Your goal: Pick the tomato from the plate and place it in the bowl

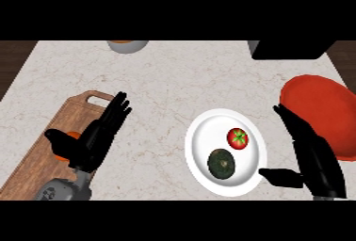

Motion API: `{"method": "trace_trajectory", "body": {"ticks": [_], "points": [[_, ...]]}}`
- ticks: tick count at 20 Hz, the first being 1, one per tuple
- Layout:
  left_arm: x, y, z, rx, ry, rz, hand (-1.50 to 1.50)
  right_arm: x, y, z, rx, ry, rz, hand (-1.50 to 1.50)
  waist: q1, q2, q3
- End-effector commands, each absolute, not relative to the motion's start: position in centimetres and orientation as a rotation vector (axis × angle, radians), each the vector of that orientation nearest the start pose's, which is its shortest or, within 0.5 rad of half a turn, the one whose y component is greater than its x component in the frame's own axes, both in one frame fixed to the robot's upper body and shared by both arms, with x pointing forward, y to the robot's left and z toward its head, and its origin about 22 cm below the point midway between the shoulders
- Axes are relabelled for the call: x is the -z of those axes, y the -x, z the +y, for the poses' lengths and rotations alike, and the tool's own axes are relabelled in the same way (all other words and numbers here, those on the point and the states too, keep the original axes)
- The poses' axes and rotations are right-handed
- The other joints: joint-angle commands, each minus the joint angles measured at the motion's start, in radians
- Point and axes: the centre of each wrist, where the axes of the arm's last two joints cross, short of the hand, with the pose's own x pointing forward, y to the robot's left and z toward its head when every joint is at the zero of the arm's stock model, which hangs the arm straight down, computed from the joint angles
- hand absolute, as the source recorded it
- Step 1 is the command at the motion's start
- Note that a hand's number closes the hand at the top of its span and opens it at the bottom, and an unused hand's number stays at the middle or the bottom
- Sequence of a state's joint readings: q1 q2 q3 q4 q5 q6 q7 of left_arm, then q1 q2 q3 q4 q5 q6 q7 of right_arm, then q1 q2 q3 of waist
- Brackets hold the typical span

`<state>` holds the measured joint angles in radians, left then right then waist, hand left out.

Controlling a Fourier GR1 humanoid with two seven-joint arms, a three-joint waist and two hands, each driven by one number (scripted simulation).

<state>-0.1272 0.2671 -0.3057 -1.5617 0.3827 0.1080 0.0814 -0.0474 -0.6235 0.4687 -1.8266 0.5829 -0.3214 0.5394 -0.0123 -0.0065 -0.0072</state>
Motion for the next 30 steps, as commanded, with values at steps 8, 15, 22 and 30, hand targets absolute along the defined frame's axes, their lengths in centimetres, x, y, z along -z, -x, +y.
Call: {"method": "trace_trajectory", "body": {"ticks": [8,15,22,30], "points": [[-1.7,-26.4,20.0,0.147,0.279,-1.487,0.00,-10.9,-23.6,-14.2,-0.865,0.863,-0.943,-1.50,0.023,0.008,0.005],[-2.2,-25.3,18.9,0.128,0.263,-1.473,0.00,-10.7,-26.4,-14.3,-0.846,0.888,-0.778,-1.50,0.019,0.005,0.006],[-2.2,-26.4,20.4,0.143,0.299,-1.479,0.00,-8.2,-27.3,-13.8,-0.893,0.864,-0.643,-1.50,0.016,0.006,0.006],[-1.1,-26.9,21.0,0.113,0.268,-1.478,0.00,-7.5,-27.2,-14.0,-0.936,0.875,-0.666,-1.50,0.010,0.006,0.007]]}}
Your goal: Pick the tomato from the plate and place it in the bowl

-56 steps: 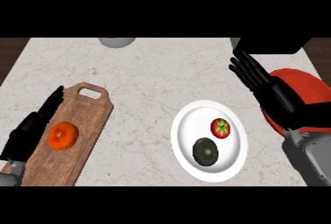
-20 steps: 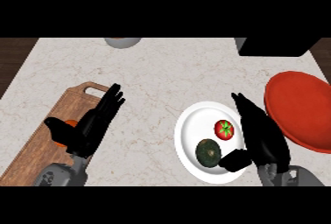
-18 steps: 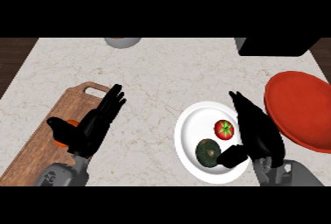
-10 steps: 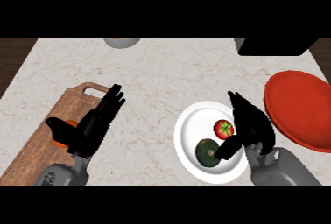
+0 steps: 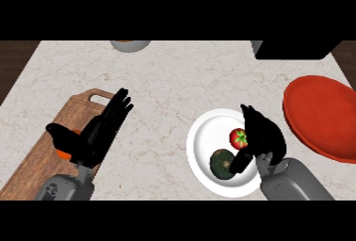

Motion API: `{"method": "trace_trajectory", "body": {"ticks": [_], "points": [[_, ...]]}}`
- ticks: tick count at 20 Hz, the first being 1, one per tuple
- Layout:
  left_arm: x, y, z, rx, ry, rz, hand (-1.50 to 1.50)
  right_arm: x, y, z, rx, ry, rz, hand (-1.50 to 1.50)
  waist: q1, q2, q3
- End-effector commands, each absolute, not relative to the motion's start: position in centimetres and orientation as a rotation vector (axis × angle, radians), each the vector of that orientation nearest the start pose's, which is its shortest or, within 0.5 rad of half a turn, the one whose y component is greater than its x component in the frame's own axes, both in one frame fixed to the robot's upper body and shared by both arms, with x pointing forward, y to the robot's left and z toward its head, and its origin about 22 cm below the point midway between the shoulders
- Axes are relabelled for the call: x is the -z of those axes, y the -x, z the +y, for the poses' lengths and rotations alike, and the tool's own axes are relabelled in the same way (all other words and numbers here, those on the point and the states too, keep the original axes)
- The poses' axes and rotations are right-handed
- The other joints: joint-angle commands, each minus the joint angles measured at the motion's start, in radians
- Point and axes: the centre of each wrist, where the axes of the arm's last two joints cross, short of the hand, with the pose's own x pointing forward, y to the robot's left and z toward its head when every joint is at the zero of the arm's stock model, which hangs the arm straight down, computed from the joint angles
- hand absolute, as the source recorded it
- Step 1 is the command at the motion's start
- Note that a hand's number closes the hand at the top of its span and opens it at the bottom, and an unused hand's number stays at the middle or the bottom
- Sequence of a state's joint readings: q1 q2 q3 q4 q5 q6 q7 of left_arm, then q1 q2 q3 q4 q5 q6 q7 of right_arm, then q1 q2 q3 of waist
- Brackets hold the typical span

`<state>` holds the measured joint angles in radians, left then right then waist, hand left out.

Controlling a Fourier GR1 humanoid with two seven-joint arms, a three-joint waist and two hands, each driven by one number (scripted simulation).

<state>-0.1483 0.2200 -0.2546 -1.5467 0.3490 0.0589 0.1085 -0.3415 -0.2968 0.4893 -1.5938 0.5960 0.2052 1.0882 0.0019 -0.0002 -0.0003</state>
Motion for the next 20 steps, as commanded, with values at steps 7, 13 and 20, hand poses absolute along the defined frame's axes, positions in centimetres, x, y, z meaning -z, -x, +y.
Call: {"method": "trace_trajectory", "body": {"ticks": [7,13,20], "points": [[-3.5,-26.3,19.2,0.135,0.277,-1.485,0.00,-5.6,-27.5,-14.0,-0.907,0.885,-0.652,-1.50,-0.002,-0.001,0.000],[-2.8,-26.3,21.4,0.142,0.280,-1.487,0.00,-2.8,-28.8,-12.4,-0.915,0.905,-0.643,-1.50,0.003,0.001,0.000],[-4.2,-28.4,21.7,0.130,0.259,-1.481,0.00,-2.3,-29.0,-13.6,-0.894,0.905,-0.652,-1.50,-0.002,0.000,0.000]]}}
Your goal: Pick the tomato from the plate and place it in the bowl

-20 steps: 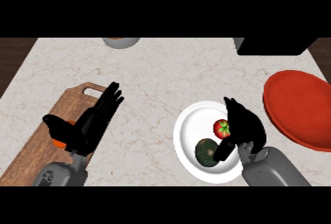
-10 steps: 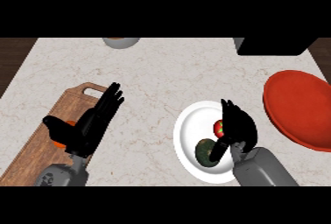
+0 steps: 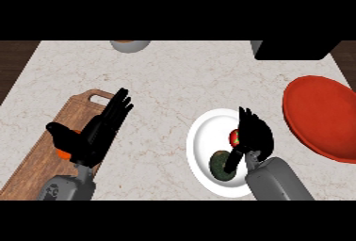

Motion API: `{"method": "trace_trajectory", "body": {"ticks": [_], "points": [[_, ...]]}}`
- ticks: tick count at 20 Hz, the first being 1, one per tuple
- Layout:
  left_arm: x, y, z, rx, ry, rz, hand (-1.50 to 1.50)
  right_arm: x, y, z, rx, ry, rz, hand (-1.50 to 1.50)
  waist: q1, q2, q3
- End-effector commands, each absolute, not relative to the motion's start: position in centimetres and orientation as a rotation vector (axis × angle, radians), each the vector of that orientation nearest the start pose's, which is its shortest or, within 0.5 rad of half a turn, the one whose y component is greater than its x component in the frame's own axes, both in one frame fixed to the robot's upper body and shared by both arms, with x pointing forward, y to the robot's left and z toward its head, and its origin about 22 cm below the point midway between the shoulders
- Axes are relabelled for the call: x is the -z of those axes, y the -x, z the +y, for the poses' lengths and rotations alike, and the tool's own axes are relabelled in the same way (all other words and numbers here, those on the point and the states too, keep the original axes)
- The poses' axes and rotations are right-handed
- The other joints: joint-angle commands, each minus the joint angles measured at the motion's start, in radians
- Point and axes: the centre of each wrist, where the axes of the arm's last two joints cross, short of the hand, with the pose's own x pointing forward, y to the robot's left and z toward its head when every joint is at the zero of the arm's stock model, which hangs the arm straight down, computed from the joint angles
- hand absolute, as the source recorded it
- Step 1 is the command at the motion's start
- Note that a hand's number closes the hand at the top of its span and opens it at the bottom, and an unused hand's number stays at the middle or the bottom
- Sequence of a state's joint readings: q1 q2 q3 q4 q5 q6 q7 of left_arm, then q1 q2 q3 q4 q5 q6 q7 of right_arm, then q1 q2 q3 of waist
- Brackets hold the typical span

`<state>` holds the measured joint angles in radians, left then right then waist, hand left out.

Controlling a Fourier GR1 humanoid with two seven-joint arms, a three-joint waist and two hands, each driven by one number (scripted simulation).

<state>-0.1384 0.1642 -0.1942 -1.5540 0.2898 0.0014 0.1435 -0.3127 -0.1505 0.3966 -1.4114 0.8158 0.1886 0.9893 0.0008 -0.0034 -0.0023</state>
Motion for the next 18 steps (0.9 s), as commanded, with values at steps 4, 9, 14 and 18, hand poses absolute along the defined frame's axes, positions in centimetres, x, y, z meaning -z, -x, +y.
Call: {"method": "trace_trajectory", "body": {"ticks": [4,9,14,18], "points": [[-4.3,-26.2,19.2,0.124,0.261,-1.484,0.00,-0.3,-27.5,-15.3,-0.874,0.883,-0.655,-1.50,-0.001,0.002,0.002],[-4.2,-26.6,21.1,0.134,0.272,-1.501,0.00,0.1,-29.2,-17.0,-0.893,0.890,-0.661,-1.50,0.001,0.003,0.002],[-2.9,-25.4,19.3,0.142,0.278,-1.481,0.00,-0.2,-31.1,-17.0,-0.912,0.909,-0.777,1.50,0.004,0.004,0.002],[-2.4,-27.7,18.9,0.125,0.275,-1.485,0.00,1.0,-28.6,-14.5,-0.934,0.921,-0.816,1.50,-0.003,0.004,0.002]]}}
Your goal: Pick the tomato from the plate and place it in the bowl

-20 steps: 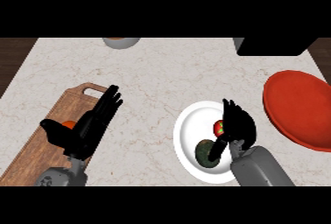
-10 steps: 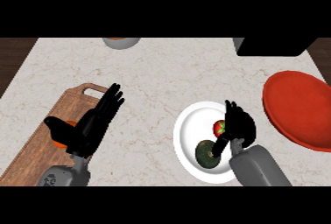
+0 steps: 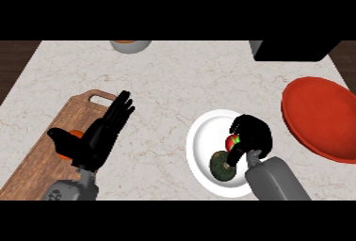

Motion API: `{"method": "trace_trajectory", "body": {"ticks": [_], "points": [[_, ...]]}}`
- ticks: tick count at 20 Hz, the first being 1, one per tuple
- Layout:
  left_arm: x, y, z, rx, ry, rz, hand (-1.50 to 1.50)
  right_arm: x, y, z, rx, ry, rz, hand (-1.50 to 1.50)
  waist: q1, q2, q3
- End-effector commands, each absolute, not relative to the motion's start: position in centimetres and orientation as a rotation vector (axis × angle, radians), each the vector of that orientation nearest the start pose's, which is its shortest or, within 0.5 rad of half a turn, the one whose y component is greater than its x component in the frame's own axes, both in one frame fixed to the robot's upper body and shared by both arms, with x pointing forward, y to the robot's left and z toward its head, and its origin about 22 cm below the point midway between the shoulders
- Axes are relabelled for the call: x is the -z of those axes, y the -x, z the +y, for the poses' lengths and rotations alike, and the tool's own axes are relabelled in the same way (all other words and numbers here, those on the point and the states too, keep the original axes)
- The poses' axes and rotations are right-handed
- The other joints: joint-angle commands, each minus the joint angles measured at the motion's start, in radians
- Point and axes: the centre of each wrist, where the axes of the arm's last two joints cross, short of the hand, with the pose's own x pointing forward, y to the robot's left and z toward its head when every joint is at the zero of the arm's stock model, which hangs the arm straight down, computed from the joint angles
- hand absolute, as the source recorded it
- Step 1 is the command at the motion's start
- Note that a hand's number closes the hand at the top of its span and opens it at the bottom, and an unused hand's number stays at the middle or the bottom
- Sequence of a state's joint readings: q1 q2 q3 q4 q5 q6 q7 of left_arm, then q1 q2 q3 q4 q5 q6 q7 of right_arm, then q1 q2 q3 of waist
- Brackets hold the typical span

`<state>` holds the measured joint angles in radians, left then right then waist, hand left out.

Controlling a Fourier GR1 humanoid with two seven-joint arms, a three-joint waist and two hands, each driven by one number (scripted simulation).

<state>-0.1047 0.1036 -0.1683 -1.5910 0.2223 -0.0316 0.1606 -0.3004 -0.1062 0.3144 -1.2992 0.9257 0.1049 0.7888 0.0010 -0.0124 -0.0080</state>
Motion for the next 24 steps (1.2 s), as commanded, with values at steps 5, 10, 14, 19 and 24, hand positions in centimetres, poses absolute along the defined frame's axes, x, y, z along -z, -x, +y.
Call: {"method": "trace_trajectory", "body": {"ticks": [5,10,14,19,24], "points": [[-1.6,-26.8,19.7,0.128,0.271,-1.486,0.00,1.9,-30.0,-15.4,-0.981,0.935,-0.802,1.50,0.000,0.014,0.008],[-4.0,-26.5,21.9,0.126,0.259,-1.488,0.00,1.8,-29.1,-14.1,-0.952,0.962,-0.749,1.50,0.002,0.012,0.008],[-3.8,-27.2,21.5,0.124,0.276,-1.505,0.00,2.0,-29.1,-14.2,-0.932,0.985,-0.704,1.50,0.001,0.013,0.008],[-3.1,-26.6,20.4,0.129,0.270,-1.469,0.00,0.0,-26.2,-12.4,-0.869,1.165,-0.711,1.50,-0.005,0.010,0.008],[-3.0,-26.6,20.2,0.108,0.264,-1.480,0.00,-7.6,-25.3,-11.4,-0.731,1.208,-0.850,1.50,-0.008,0.009,0.007]]}}
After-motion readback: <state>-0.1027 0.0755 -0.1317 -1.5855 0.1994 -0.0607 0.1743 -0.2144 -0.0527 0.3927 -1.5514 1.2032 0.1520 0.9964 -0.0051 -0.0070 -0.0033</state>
